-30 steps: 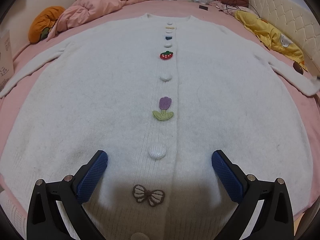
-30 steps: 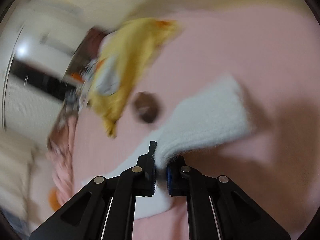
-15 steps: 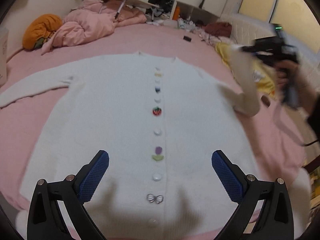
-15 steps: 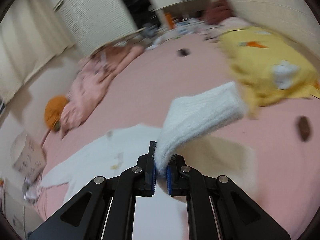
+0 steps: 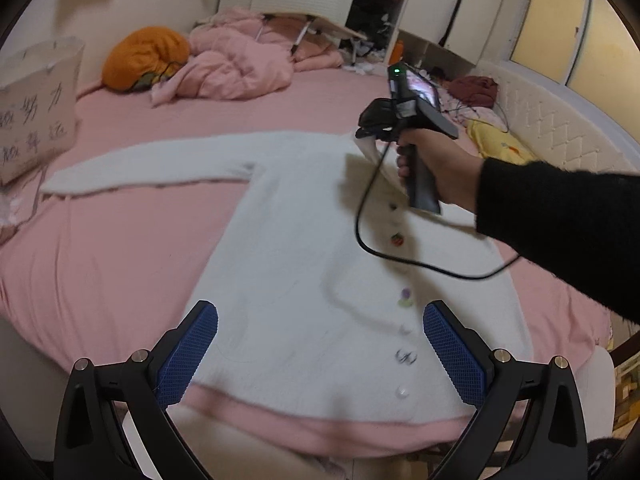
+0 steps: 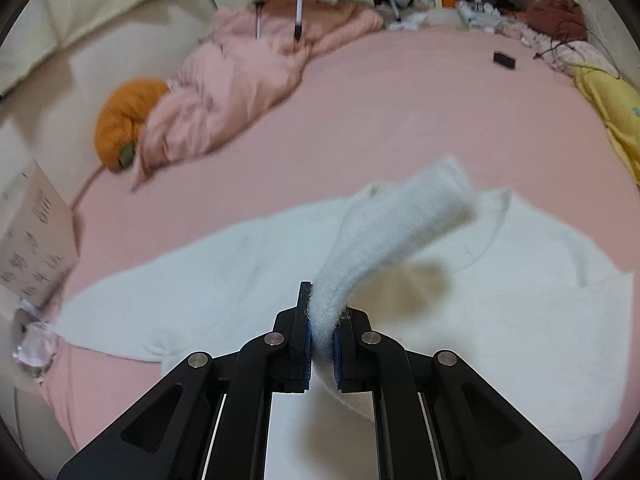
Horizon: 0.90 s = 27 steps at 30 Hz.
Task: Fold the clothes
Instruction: 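Grasp the sleeve cuff with the right gripper and fold it across the body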
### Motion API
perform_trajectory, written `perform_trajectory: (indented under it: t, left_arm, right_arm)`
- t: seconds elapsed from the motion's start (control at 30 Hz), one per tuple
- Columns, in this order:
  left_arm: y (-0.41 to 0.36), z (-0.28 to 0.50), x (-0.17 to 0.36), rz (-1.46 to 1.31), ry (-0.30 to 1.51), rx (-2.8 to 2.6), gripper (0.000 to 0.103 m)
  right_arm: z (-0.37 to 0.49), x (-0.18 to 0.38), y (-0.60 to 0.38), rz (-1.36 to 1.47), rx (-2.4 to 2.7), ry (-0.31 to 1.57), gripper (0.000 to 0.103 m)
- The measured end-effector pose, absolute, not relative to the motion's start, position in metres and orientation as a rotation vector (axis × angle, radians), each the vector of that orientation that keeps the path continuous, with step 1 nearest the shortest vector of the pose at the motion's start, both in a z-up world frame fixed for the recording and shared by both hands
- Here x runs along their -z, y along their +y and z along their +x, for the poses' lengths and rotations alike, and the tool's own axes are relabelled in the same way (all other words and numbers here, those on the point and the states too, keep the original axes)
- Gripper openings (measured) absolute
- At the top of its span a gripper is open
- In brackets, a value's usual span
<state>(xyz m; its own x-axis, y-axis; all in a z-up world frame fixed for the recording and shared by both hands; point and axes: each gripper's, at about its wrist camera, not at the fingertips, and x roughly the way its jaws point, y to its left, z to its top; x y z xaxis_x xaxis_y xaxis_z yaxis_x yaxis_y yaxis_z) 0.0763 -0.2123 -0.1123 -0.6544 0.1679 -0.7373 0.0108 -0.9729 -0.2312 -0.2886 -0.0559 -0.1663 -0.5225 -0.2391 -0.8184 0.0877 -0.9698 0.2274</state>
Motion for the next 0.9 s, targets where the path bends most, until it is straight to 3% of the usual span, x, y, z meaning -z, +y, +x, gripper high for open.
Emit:
perform_trajectory:
  t: [0.43, 0.63, 0.8, 0.83, 0.87, 0.9]
  left_arm:
    - [-0.232, 0.069, 0.146, -1.350, -0.520, -2.712, 0.103]
    - [-0.231, 0.061, 0.140, -1.329, -0.504, -2.725, 0.103]
    - [-0.232, 0.051, 0.138, -1.337, -0.477, -2.718, 0.103]
    - [-0.231, 0.050, 0.135, -1.328, -0.455, -2.725, 0.103]
    - [-0.230, 0.046, 0.132, -1.315, -0.429, -2.731, 0.103]
    - [-0.229, 0.041, 0.130, -1.307, -0.407, -2.735, 0.103]
  right_arm:
    - [-0.291, 0.204, -0.121, 1.453, 2.518, -0.024, 0.008]
    - [-0.280, 0.230, -0.130, 1.487, 2.439, 0.002, 0.008]
    - [-0.277, 0.228, -0.133, 1.443, 2.372, 0.165, 0.013]
    - [-0.276, 0.223, -0.133, 1.442, 2.390, 0.202, 0.015]
    - [-0.271, 0.216, -0.130, 1.417, 2.422, 0.230, 0.036]
    - [-0.265, 0.207, -0.126, 1.358, 2.453, 0.231, 0.066]
